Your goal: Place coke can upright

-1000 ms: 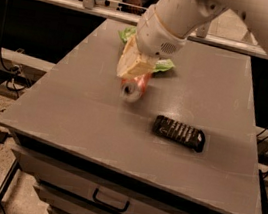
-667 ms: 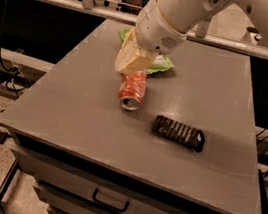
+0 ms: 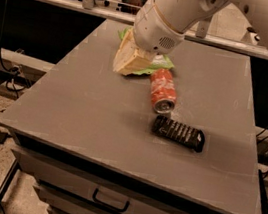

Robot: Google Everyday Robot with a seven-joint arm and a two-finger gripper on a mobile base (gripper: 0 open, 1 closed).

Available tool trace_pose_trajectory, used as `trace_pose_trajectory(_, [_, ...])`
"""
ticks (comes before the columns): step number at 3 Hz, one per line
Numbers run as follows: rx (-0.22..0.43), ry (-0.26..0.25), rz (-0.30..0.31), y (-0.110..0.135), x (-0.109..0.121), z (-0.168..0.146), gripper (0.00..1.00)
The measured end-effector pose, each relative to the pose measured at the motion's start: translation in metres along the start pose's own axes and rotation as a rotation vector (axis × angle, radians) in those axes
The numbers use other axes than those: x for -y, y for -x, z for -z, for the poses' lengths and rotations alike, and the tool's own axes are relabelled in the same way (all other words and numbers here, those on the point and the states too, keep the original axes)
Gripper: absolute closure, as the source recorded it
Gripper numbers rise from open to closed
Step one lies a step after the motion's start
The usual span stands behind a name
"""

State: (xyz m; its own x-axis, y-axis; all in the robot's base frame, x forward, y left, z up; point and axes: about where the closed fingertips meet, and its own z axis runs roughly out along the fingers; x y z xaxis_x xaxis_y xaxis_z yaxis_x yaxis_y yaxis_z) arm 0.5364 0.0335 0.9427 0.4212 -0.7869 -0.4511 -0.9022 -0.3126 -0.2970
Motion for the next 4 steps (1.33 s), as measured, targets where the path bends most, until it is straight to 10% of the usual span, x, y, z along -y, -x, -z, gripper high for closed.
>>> trace_pose_trajectory(2, [-0.070,0.020,0.146,-0.078,0.016,0.033,0.13])
trace_pose_trajectory(3, [-0.064,0.016,0.143,-0.074,0.017,0.029,0.00])
trace_pose_trajectory(4, [-0.225,0.008,0.159,-0.086,0.029,0.052,0.00])
